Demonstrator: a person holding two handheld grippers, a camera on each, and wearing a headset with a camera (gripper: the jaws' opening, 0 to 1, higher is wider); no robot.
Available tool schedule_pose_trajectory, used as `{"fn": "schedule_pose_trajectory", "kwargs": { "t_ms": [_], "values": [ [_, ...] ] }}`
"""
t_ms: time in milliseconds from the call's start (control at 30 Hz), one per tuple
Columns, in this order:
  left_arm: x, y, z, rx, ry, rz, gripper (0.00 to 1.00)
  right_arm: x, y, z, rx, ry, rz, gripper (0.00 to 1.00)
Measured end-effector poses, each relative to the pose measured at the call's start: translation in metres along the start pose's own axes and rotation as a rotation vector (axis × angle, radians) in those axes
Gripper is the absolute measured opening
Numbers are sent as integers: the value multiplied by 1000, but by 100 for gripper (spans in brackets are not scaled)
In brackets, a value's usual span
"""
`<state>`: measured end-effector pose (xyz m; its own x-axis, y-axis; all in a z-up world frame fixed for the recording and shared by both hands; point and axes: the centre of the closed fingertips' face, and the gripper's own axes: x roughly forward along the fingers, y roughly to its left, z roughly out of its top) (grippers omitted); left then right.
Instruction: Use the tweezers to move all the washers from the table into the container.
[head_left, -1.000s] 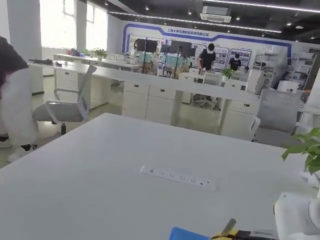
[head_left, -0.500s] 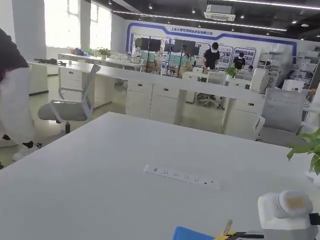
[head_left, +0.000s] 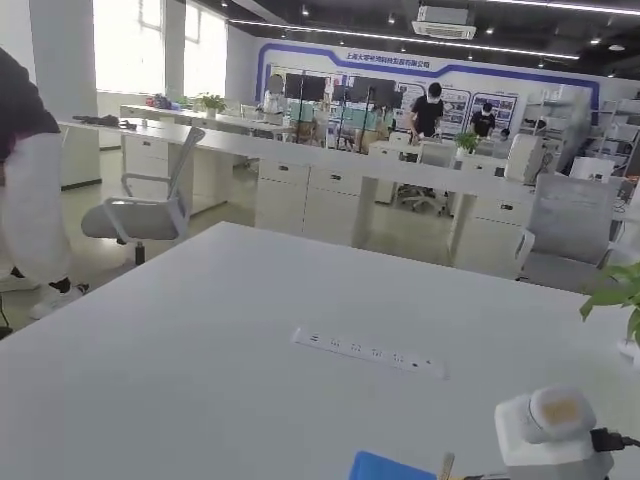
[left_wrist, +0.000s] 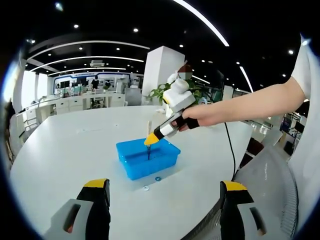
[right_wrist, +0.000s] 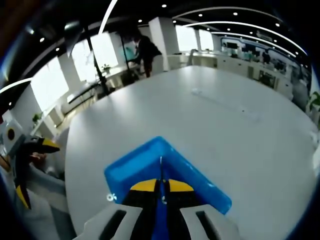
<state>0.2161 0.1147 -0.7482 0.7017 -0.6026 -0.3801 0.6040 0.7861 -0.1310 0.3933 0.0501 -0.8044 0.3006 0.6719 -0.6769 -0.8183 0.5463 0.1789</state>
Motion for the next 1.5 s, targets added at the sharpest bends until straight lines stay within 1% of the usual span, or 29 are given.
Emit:
{"fn": "schedule_pose_trajectory", "kwargs": {
  "t_ms": [33,67,233,333,367,400,467,533,733,767,900,1000,1067,1100,1167,1300,1367,1500],
  "values": [
    [0,0,0,0,0,0,93,1,-4,-1,-2,2,-2,3],
    [0,0,0,0,1,0,93,2,-5,-1,-6,3,-4,3],
    [0,0,0,1,1,1,93,1,5,-2,-19,-1,-6,3],
    [0,0,0,0,1,1,93,-1,16,-2,-66,-3,5,4],
    [0,0,0,0,2,0,93,-1,16,-1,-75,-7,8,4],
    [0,0,0,1,2,0,93,-2,17,1,-82,-15,8,4],
    [0,0,0,1,4,-2,93,-5,17,4,-72,-34,10,4],
    [1,-1,-1,1,5,-4,93,-10,14,11,-73,-66,7,4],
    [2,-3,-2,5,11,-17,93,-30,34,28,-64,-161,32,4],
    [2,-3,-2,6,12,-18,93,-34,40,30,-61,-175,39,4],
    [2,-3,-2,8,13,-22,93,-44,52,33,-49,-216,61,4],
    [2,-3,-2,7,12,-20,93,-49,65,30,-46,-230,91,4],
    [2,-3,-2,7,10,-20,93,-51,74,25,-45,-225,106,4],
    [2,-3,-2,7,11,-19,93,-50,75,24,-46,-223,109,4],
    [2,-3,-2,8,12,-19,93,-49,80,17,-53,-208,121,4],
    [1,-4,-2,9,12,-20,93,-39,89,-2,-68,-153,137,4],
    [1,-4,-2,11,13,-18,93,-32,89,-10,-82,-127,131,4],
    [1,-3,-1,6,10,-13,93,-22,87,-22,-88,-98,126,4]
  ]
}}
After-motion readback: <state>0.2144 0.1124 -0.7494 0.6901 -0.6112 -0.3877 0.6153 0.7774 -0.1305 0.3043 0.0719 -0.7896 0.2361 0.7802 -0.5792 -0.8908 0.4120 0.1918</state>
